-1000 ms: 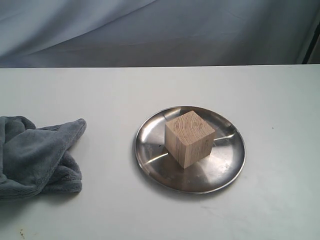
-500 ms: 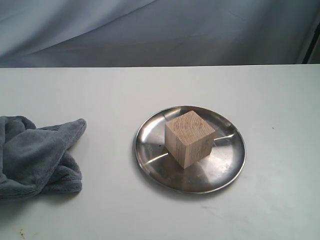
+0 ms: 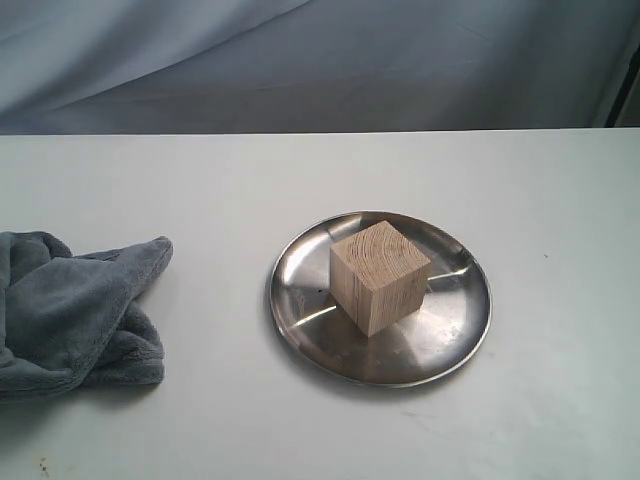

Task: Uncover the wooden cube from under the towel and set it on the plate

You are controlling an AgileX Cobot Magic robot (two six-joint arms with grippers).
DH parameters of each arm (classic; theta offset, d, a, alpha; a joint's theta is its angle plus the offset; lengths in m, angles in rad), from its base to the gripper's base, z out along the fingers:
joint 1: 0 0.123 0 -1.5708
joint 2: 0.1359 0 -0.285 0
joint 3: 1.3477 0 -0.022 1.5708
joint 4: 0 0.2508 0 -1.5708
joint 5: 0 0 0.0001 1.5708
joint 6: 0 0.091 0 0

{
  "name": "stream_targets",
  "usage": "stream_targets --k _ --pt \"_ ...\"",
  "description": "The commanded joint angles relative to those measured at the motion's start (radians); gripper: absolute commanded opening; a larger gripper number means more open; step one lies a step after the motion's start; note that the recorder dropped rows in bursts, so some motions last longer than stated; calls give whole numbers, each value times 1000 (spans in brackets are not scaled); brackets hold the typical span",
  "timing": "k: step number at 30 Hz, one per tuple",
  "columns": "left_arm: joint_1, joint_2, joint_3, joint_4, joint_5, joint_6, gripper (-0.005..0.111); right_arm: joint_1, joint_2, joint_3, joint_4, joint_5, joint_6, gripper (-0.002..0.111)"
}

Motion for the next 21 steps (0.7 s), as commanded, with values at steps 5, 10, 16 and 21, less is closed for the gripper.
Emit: stream_targets --k 5,10,16,21 --pt "3 -4 5 -5 -11 -4 0 -5 -3 157 12 -214 -8 0" --pt "3 -4 5 -5 -11 -6 0 -5 -3 192 -43 -263 -8 0" --pt "3 -4 5 -5 -11 -6 0 -5 -3 192 -70 -222 -4 0" --pt "3 -4 5 -5 -11 -3 0 -5 -3 192 -70 -123 8 0"
